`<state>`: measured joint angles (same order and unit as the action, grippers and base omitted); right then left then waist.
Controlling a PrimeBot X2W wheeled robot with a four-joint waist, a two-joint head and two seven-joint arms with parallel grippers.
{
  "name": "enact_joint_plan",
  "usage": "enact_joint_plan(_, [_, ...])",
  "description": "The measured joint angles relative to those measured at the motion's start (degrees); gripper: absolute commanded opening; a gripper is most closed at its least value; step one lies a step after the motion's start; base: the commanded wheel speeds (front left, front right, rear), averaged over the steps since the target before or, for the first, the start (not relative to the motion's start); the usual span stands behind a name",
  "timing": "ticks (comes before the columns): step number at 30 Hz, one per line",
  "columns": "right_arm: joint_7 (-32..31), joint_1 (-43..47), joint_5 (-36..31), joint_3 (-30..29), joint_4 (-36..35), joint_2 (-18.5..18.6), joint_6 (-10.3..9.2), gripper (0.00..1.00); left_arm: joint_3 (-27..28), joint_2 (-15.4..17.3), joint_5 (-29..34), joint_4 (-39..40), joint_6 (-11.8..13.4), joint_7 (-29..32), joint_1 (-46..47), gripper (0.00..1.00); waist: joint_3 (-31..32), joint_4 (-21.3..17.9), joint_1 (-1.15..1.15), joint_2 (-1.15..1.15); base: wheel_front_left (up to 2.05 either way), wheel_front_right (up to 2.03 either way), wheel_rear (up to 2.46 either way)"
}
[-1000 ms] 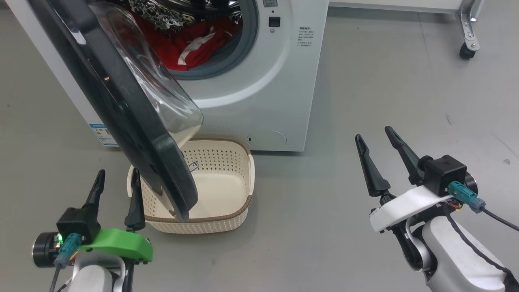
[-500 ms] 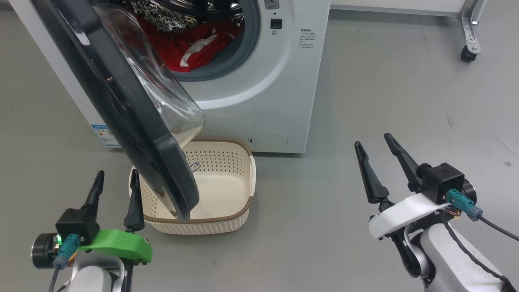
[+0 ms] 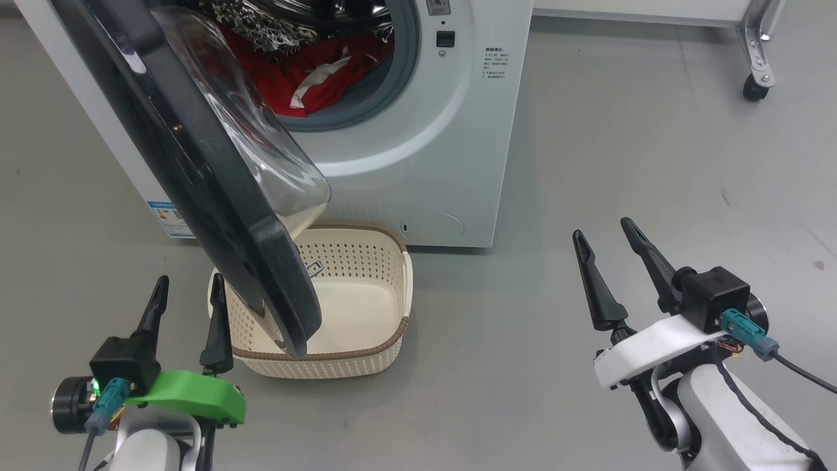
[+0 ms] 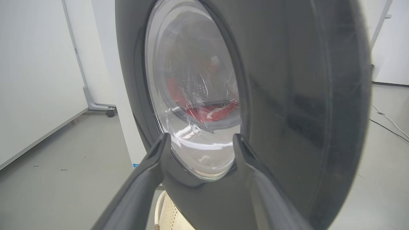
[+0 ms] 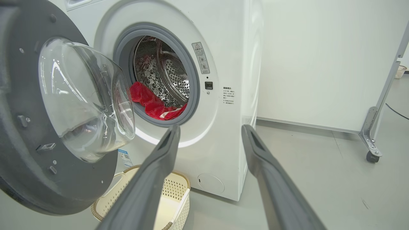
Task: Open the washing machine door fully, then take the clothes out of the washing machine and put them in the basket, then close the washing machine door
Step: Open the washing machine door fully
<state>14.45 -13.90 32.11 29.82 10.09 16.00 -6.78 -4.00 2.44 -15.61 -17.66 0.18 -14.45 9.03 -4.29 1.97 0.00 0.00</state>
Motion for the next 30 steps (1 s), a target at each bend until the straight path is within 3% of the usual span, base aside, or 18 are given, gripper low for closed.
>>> enact_joint_plan(6, [0.00,0.30,-0.52,-0.18,-0.01,-0.02,0.08,1.00,0.00,-0.05,0.00,0.00,-0.04,0.00,-0.01,1.00,-0.01,0.06,0.00,0.00,0.00,0.00,0.00])
enact_joint_plan(7, [0.00,0.31,-0.58,-0.19,-0.01,-0.02,0.09,1.00,0.00,-0.05,0.10,0.03,-0.05,0.00,-0.02,0.93,0.00,0.08,0.00,0.00,0.00,0.00,0.00])
enact_joint_plan(8, [0.00,0.31,-0.60,-0.20,0.00,-0.04,0.10,1.00,-0.01,-0.05,0.18,0.01,-0.22,0.00,-0.02,0.34,0.01,0.09,0.00,0.00,0.00,0.00,0.00])
enact_joint_plan(9, [0.00,0.33,-0.66,-0.21,0.00,-0.05,0.14,1.00,-0.02,-0.07,0.18,0.00,-0.31,0.00,-0.05,0.00,0.02,0.10,0.00,0.00,0.00,0.00,0.00])
enact_joint_plan(30, [0.00,1.45,-1.55,-0.83,0.36,-1.48,0.84,1.00,2.35,0.14,0.65,3.66,-1.51,0.00,-0.78,0.00,0.29,0.13,0.00,0.00,0.00,0.00,0.00])
